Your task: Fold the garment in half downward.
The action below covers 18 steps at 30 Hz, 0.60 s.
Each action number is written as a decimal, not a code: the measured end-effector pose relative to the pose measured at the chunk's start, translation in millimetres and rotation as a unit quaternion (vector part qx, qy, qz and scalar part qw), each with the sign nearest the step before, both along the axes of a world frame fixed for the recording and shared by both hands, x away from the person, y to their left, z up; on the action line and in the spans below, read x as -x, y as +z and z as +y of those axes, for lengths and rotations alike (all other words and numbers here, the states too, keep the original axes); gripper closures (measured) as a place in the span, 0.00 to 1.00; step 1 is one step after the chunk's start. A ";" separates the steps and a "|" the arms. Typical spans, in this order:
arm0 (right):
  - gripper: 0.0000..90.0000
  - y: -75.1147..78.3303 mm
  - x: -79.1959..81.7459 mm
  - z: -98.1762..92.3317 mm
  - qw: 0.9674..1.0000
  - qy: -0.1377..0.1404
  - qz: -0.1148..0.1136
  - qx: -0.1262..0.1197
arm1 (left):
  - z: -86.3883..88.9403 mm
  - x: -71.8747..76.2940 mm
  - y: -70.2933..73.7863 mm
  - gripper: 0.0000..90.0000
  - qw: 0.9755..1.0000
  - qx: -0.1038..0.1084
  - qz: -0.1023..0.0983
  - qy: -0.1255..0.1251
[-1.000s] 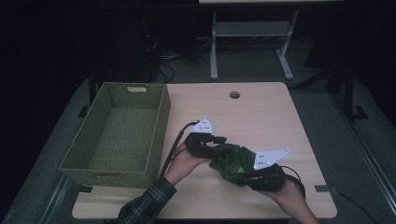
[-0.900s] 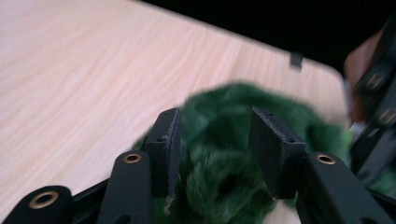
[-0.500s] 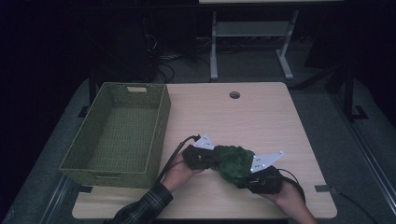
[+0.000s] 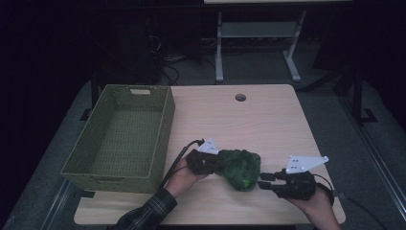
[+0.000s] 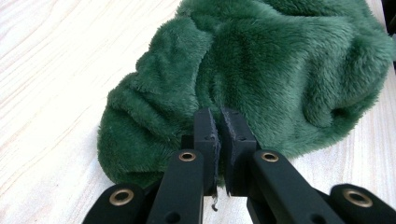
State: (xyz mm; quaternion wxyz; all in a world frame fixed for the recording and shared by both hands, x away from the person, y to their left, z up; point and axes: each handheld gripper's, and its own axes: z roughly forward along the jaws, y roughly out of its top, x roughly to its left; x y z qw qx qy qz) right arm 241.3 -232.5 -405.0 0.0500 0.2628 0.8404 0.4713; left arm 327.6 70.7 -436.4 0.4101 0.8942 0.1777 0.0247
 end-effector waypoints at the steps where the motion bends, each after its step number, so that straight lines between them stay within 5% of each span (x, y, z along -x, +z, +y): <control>1: 0.75 0.1 -4.0 -2.7 1.000 -0.013 0.001 0.005 | -0.2 0.8 0.1 0.95 1.000 0.002 0.002 0.002; 6: 0.70 -11.8 -26.9 -6.8 0.998 -0.057 0.020 0.024 | 0.6 1.2 0.1 0.95 1.000 0.003 0.005 0.001; 13: 0.63 -14.7 -38.0 9.7 0.998 -0.047 0.031 0.018 | -1.0 2.6 0.2 0.95 1.000 0.006 0.006 -0.003; 18: 0.82 -23.8 -44.6 24.1 0.998 -0.045 0.035 0.041 | -1.0 4.2 0.8 0.95 1.000 0.006 0.008 -0.006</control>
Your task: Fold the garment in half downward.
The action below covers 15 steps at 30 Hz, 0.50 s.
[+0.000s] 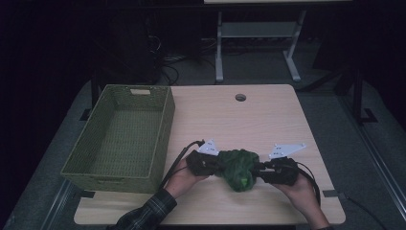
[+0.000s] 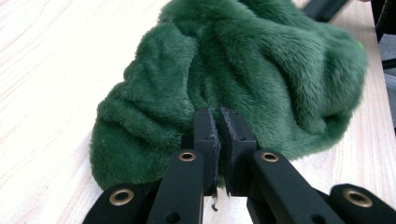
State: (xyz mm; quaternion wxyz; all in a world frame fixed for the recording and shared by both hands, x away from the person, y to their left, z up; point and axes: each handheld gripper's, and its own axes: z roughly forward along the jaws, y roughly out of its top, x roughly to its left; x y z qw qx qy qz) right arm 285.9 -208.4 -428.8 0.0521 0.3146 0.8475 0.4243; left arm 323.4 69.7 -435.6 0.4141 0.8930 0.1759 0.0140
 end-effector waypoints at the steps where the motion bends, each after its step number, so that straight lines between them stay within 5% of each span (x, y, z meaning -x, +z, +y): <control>1: 0.87 -0.4 -0.4 0.6 1.000 -0.002 -0.006 0.000 | 0.1 0.1 0.0 0.95 1.000 -0.001 -0.001 -0.001; 3: 0.95 0.7 -0.3 -0.1 1.000 -0.005 -0.014 0.000 | 0.3 0.5 -0.3 0.95 1.000 0.000 0.000 0.001; 9: 0.95 10.5 13.7 -15.7 1.000 -0.013 -0.021 0.001 | 3.4 2.4 1.2 0.95 1.000 0.001 -0.002 0.007; 15: 0.98 -3.4 23.8 -19.6 0.998 -0.029 -0.008 0.053 | 3.1 2.4 -0.1 0.95 1.000 0.001 -0.001 0.006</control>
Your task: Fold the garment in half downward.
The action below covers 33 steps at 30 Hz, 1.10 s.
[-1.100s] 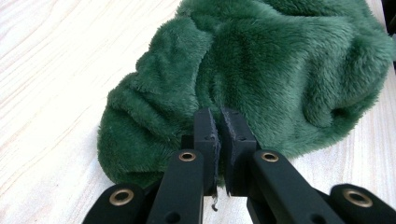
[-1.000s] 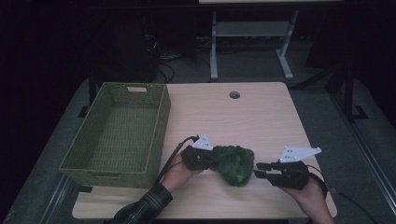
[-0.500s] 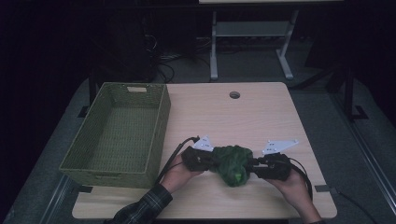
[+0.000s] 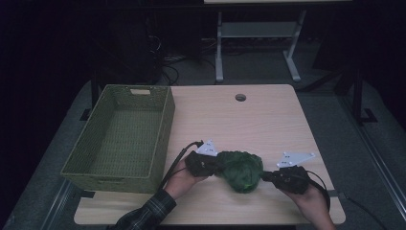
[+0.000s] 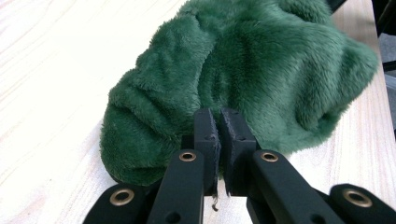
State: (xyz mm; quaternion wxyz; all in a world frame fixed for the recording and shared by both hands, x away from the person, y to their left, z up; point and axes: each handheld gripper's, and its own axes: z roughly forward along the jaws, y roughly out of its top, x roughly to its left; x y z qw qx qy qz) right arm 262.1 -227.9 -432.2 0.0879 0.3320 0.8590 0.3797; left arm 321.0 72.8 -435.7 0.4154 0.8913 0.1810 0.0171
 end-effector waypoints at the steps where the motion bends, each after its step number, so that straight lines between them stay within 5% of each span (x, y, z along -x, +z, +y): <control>1: 0.98 -4.8 -3.3 -1.2 1.000 -0.007 0.004 0.011 | -0.4 0.4 -0.2 0.95 1.000 0.002 0.001 0.000; 10: 0.99 -26.3 -36.3 -4.4 0.998 -0.035 0.027 0.034 | -6.6 11.8 -2.0 0.96 1.000 -0.002 0.010 -0.019; 15: 0.99 -33.5 -50.1 0.0 0.998 -0.037 0.029 0.033 | -5.7 15.9 -8.5 0.96 0.999 -0.025 0.007 -0.019; 18: 0.99 -33.8 -49.3 2.6 0.998 -0.036 0.029 0.031 | -8.6 16.1 -17.0 0.96 0.999 -0.032 0.023 -0.026; 25: 0.90 -36.0 -38.6 -5.3 0.999 -0.039 0.021 0.021 | -10.1 17.1 -17.8 0.92 0.999 -0.040 0.013 -0.030; 28: 0.74 -35.7 -36.6 -12.6 0.998 -0.052 0.025 0.015 | -7.7 16.1 -14.8 0.83 0.999 -0.024 0.010 -0.028; 33: 0.68 -29.4 -31.8 -25.6 0.997 -0.070 0.012 -0.013 | -5.0 19.2 1.0 0.69 1.000 0.001 -0.006 -0.024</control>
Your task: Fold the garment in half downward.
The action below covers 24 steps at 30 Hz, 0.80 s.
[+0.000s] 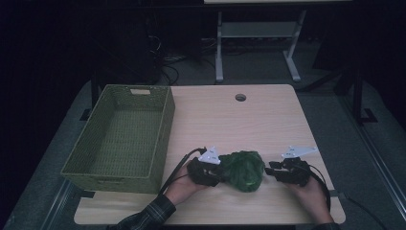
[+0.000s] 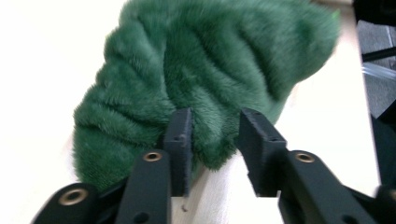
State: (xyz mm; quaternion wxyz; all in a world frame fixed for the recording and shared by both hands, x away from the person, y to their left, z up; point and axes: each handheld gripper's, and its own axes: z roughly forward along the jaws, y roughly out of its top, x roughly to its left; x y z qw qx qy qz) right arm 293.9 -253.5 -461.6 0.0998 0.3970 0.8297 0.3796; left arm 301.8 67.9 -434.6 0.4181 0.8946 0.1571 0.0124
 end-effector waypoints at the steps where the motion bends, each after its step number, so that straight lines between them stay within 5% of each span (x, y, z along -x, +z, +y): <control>1: 0.65 0.9 0.3 -2.7 1.000 -0.004 -0.002 -0.002 | 0.7 1.2 3.6 0.67 1.000 0.004 -0.006 -0.001; 11: 0.35 -3.5 0.8 -20.6 0.999 -0.052 -0.004 0.009 | -15.4 23.0 30.3 0.51 0.997 0.060 -0.027 -0.051; 16: 0.32 -5.9 -1.1 -21.1 0.998 -0.060 0.001 0.012 | -32.2 28.2 30.6 0.49 0.995 0.054 -0.038 -0.076; 24: 0.27 -9.1 -4.0 -21.9 0.998 -0.066 0.004 0.013 | -52.3 13.2 6.2 0.39 0.996 0.017 -0.048 -0.079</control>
